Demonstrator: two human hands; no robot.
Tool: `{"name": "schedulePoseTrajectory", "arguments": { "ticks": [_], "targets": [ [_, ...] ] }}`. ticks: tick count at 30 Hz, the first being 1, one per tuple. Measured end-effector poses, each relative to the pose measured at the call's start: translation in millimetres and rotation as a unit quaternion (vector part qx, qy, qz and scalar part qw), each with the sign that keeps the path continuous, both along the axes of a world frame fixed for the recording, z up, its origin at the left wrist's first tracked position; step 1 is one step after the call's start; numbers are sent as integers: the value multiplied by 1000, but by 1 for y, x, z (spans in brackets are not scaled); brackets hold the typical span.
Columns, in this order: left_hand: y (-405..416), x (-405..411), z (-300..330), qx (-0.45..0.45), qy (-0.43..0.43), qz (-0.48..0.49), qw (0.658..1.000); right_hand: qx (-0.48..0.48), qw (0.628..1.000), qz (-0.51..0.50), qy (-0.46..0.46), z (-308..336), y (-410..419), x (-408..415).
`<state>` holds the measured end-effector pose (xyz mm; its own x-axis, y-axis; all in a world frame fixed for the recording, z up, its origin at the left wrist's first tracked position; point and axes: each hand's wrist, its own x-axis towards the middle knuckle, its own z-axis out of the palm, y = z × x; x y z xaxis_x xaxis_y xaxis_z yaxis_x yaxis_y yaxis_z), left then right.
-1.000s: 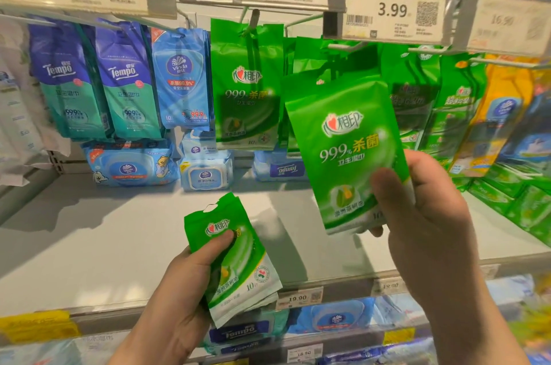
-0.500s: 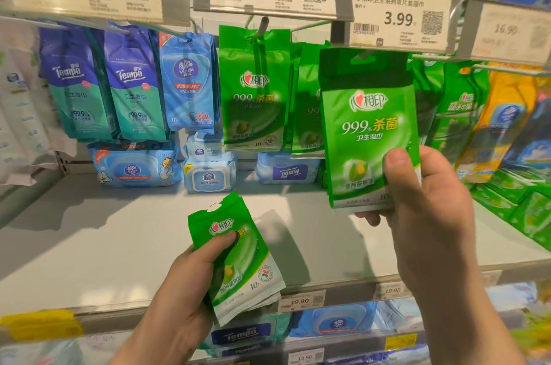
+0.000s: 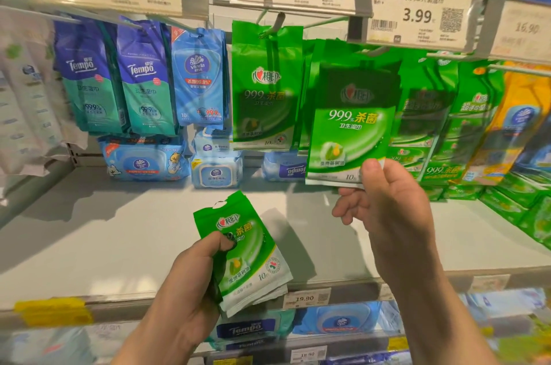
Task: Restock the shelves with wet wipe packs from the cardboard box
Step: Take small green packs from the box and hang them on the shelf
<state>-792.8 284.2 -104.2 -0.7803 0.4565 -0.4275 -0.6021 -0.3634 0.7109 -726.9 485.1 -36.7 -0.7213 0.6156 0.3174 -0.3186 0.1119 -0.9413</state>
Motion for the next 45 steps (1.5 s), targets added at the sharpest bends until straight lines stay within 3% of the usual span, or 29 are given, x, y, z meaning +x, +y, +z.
{"name": "schedulePoseTrajectory", "arguments": {
  "ticks": [13,19,24,27,32,38,45],
  "targets": [
    [-10,2,3,-38,35,42,998,-39,999,11,-12,-8,-2,-19],
    [-13,3,6,-45,48,44,997,-126,983,72,-116,-22,-10,-21],
    [-11,5,8,-42,63,41,996,7,936,148,-319,-50,-30,-15],
    [-10,6,8,-41,73,35,996,127,898,200,-370,-55,-39,-5],
    [-9,4,2,-44,85,32,995,224,883,198,-361,-61,-41,-3],
    [-7,4,5,-29,66,56,996,141,933,182,-278,-61,-37,-3],
    [-12,-3,7,-52,84,50,994,238,958,77,-144,-34,-30,8]
  ]
}}
